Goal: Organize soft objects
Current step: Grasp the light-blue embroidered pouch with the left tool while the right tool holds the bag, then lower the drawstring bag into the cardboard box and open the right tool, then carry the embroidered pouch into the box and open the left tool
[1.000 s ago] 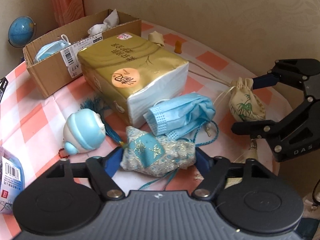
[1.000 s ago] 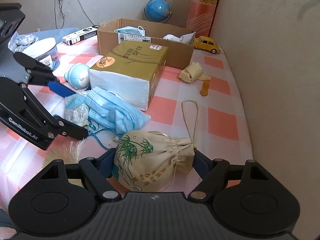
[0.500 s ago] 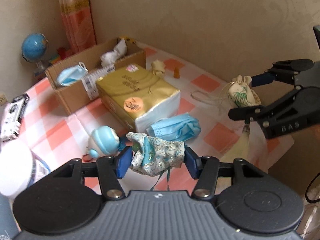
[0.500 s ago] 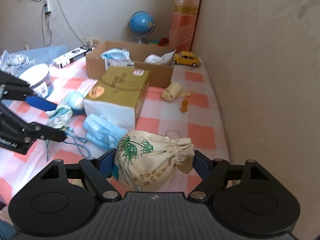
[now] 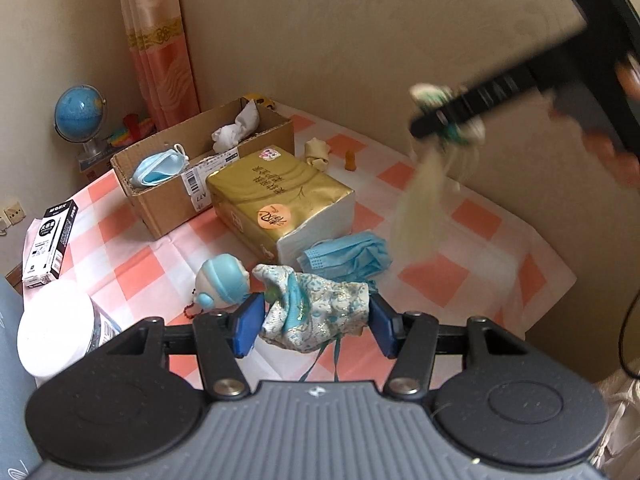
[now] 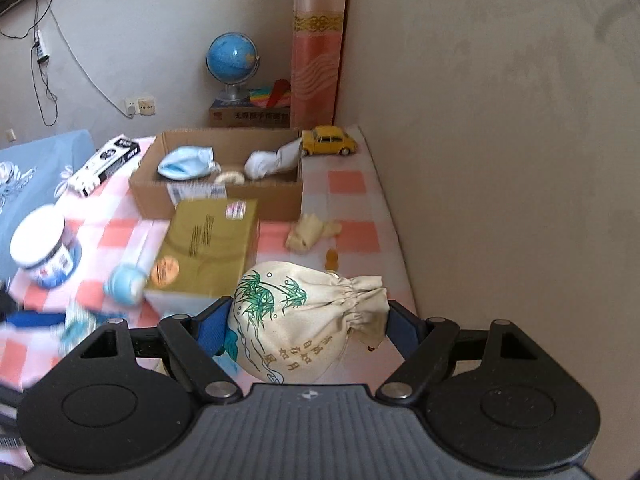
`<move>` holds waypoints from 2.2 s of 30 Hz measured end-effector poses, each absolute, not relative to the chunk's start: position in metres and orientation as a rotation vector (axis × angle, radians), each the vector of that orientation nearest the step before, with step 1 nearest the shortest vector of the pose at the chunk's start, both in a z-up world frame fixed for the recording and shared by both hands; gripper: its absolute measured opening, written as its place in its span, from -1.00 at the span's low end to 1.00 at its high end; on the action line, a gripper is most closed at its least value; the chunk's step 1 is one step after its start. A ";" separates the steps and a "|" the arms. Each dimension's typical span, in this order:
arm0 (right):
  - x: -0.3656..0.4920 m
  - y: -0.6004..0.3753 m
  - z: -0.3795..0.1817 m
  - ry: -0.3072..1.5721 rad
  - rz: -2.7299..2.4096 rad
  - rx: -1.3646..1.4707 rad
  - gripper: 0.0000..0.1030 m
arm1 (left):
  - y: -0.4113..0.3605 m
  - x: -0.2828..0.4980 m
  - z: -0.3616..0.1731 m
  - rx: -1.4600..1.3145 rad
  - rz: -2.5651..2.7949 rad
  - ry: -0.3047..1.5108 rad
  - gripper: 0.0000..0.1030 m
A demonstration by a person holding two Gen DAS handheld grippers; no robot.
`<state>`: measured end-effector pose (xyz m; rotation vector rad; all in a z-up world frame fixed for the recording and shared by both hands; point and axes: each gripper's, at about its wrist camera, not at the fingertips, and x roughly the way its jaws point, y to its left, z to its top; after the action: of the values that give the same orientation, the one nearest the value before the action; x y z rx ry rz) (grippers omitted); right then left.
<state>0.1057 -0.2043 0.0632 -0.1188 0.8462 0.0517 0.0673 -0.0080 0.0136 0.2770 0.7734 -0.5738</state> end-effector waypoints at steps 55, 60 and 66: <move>0.346 -0.116 0.032 0.982 0.088 0.020 0.99 | 0.029 0.106 -0.011 0.224 -0.479 0.858 0.09; 0.322 -0.128 0.039 0.964 0.120 0.003 1.00 | 0.025 0.112 0.002 0.233 -0.483 0.843 0.09; 0.286 -0.144 0.038 0.957 0.141 -0.011 1.00 | 0.019 0.128 0.021 0.251 -0.474 0.815 0.09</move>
<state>0.2864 -0.1435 0.0376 -0.0112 0.9573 0.1409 0.1282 0.0190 0.0212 0.2514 0.8146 -0.4741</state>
